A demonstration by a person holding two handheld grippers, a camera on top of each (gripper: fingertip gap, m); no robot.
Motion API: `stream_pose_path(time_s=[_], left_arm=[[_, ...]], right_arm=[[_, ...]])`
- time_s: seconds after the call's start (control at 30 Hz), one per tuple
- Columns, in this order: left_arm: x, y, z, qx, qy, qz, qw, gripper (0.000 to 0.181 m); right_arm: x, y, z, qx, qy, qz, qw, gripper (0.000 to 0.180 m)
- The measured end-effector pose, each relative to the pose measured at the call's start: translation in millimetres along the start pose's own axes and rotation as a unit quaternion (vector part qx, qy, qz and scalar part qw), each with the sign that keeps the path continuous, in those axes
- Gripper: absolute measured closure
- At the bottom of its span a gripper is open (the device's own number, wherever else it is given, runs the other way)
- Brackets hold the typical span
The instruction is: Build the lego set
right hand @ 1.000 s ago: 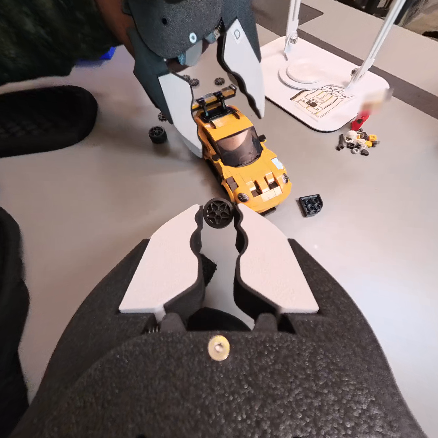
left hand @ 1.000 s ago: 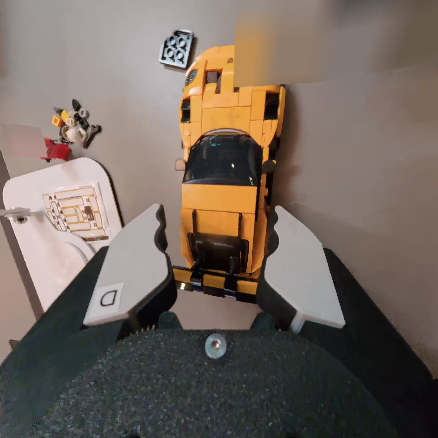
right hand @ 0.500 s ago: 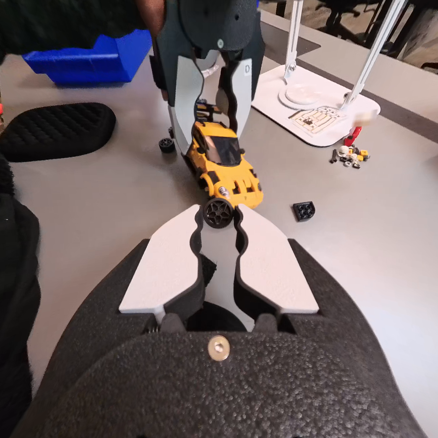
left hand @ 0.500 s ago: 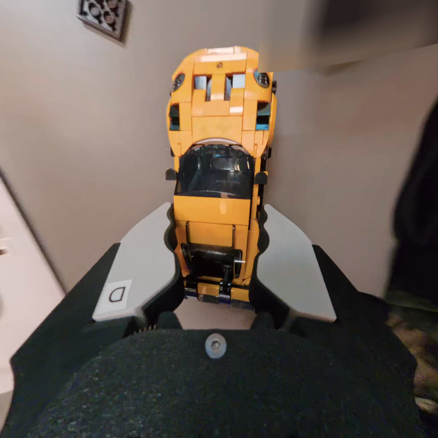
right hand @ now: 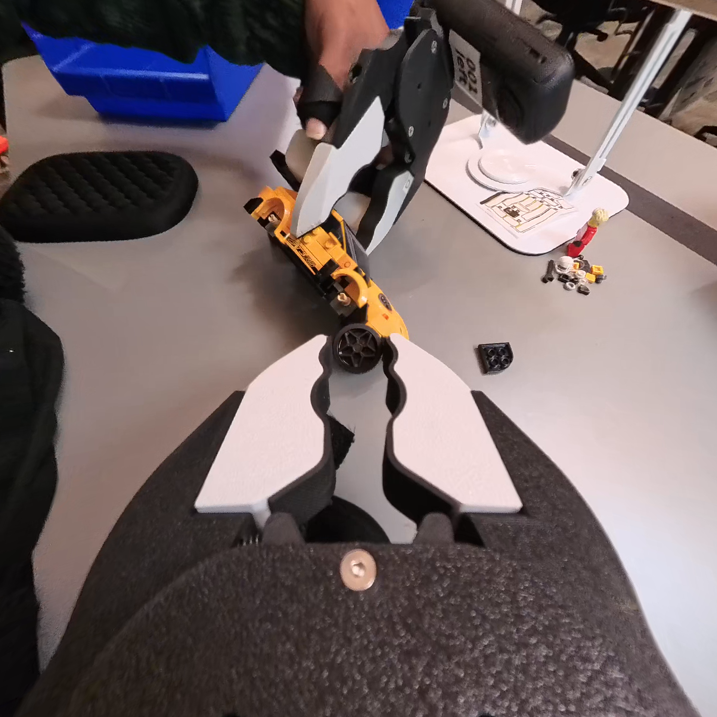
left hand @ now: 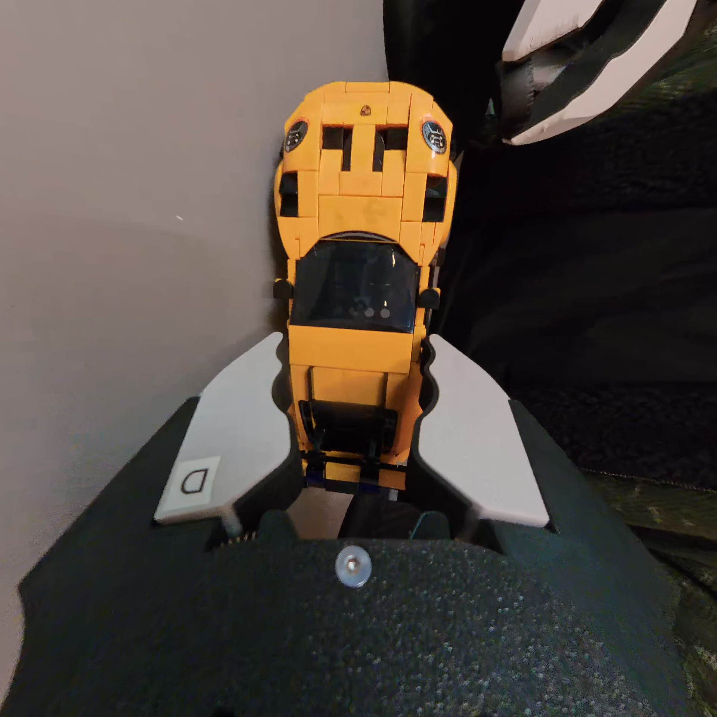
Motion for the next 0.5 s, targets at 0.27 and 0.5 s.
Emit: stream_pose_path(time_s=[0.27, 0.5], left_arm=[[0, -2, 8, -0.014, 0.004, -0.007, 1.000, 0.108], [2, -7, 10, -0.004, 0.020, -0.019, 1.000, 0.107]], right_arm=[[0, 16, -5, 0.010, -0.010, 0.025, 1.000, 0.155], [5, 20, -9, 0.010, -0.016, 0.032, 0.999, 0.155]])
Point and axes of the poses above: each gripper's, where its closed fingertips meet, y out along the fingers, x out of its top, z = x × y across the jaws, the point moved 5 cm from there along -y, back along the fingers, and after that the axes turned 9 degrees about x, right-handed, at the moved point
